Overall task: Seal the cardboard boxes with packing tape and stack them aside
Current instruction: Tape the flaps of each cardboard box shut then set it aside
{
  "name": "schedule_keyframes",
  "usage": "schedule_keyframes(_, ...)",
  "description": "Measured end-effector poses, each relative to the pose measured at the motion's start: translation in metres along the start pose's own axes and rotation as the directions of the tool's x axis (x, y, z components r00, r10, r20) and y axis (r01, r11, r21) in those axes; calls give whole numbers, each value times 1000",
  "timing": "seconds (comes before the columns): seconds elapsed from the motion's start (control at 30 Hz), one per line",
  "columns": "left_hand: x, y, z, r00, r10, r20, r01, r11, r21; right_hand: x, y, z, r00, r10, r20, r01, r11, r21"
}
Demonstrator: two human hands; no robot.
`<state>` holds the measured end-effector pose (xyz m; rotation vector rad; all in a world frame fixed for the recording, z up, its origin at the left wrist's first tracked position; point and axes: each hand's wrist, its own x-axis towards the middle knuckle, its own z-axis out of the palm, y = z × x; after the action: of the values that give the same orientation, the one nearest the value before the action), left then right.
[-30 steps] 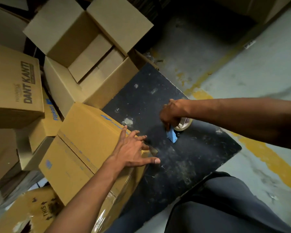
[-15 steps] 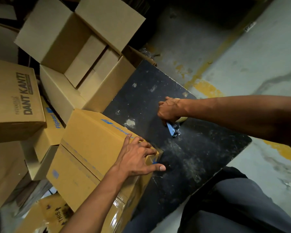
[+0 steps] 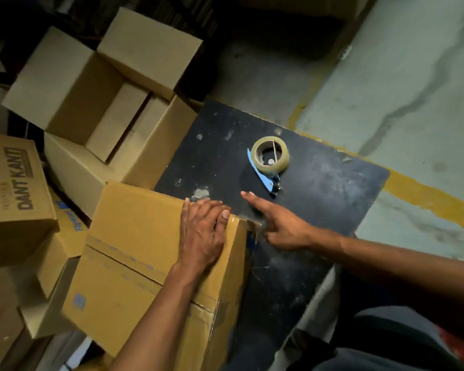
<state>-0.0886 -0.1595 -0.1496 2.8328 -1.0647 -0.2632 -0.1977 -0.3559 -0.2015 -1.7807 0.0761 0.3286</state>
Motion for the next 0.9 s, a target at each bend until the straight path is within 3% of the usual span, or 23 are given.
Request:
schedule_keyframes(0.1, 0, -4, 7, 997, 27, -69, -27, 1000, 4, -13, 11, 68, 982, -14, -188, 36, 993, 112)
schedule_keyframes(0.27, 0, -11, 17, 995, 39, -88, -38, 999, 13, -19, 6, 167, 857, -93, -507, 146, 987, 66)
schedule_keyframes(0.43, -1, -11, 18, 993, 59, -99, -60, 998, -11, -42, 13, 185, 775, -30, -631, 102, 992, 77)
schedule_keyframes(0.53, 0, -12, 19, 993, 52, -102, -54, 998, -16, -33, 14, 159, 733, 122, -670, 35, 976, 217)
schedule_keyframes(0.77, -2, -12, 19, 994, 43, -97, -45, 999, -14, -9, 13, 176, 739, -30, -673, 112, 990, 80)
schedule_keyframes(0.9, 0, -12, 18, 995, 42, -90, -44, 999, -23, -29, 12, 146, 673, 82, -735, 172, 949, 264)
